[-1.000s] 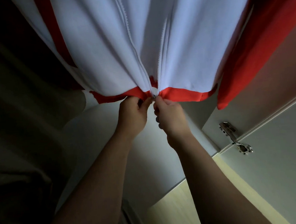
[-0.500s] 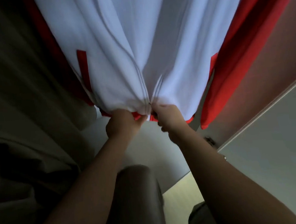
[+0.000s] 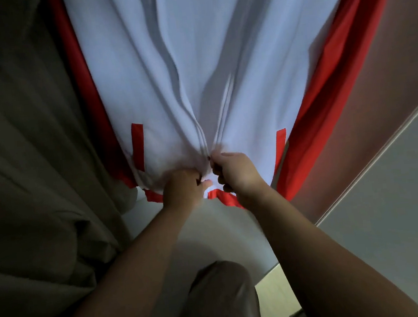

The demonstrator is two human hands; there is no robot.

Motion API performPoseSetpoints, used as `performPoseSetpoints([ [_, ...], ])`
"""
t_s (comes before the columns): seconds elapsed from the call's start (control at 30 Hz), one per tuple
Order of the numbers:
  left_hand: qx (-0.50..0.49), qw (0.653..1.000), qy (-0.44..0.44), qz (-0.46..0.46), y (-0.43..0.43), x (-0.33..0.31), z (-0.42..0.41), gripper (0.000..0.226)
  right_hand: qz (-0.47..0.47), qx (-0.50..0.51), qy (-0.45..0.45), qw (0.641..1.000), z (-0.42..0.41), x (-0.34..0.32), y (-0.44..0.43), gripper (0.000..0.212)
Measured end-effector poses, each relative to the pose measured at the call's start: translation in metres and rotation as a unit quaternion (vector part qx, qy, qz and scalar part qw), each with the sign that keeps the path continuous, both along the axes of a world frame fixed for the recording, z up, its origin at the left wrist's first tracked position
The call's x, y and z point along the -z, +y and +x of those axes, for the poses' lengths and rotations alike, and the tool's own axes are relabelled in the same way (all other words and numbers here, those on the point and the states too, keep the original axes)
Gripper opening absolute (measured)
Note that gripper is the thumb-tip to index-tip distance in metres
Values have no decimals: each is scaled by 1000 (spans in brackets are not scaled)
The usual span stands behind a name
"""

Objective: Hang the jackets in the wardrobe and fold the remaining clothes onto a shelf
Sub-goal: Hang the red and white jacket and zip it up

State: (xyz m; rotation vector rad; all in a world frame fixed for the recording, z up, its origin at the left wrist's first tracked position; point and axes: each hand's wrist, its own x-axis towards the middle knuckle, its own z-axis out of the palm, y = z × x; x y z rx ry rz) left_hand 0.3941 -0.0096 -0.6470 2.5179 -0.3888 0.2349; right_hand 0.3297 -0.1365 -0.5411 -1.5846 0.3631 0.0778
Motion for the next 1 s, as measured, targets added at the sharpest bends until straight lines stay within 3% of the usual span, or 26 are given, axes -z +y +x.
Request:
performPoseSetpoints([
  [0.13,16,990,-62,-123,-5,-26,-11,41,-85,-20,-1,996,-10,-8,-3,35],
  [0.2,13,989,-81,-122,-6,-29,-13,33,-73,-31,-15,997,-10,-16,-2,27],
  [0.33,-6,995,-48,-88,-1,-34,-9,30,-50,-11,-79,996,0,-52,-4,31],
  [0.5,0,979,-97,-182,-14,-79,-10,46,-81,-42,-81,993,-3,-72,-8,32],
  [0.6,-4,974,-134,-184,-17,-90,-12,38,-69,-45,-87,993,-3,-85,-6,26],
  [0.77,-17,985,-100,-142,-17,-101,-13,33,-120,-19,-118,986,1,-113,-11,34],
  [0.9,-36,956,-167,-237,-22,-136,-14,36,-134,-61,-122,982,-4,-124,-5,33],
  [1.0,-23,963,-171,-209,-19,-147,-12,27,-86,-4,-135,987,4,-151,-4,34],
])
